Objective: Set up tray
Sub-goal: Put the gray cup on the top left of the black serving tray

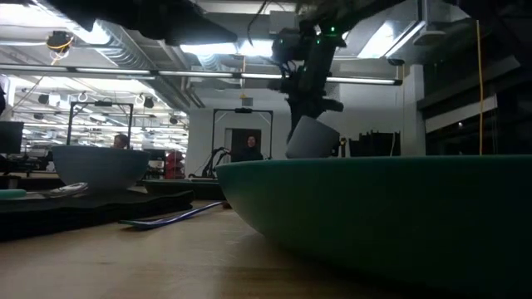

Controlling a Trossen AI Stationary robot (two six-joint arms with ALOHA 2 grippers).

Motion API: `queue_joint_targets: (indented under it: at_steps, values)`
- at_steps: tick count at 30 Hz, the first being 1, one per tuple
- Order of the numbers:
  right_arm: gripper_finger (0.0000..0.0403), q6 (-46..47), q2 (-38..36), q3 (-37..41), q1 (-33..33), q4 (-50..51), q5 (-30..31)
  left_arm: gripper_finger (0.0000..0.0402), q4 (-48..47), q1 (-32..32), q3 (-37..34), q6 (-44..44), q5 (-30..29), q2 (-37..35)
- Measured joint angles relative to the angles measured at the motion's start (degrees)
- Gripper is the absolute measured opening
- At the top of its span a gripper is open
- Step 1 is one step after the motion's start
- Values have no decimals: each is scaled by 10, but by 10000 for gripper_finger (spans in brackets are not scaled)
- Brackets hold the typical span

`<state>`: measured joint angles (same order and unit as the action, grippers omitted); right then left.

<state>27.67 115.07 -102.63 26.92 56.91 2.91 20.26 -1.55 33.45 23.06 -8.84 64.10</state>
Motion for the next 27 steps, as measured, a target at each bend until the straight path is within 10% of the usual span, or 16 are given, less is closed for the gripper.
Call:
queue_joint_targets:
  at_steps: [27]
  values:
    - [60, -44, 50, 0, 31, 74, 11, 5, -7, 7, -4, -44, -5, 0]
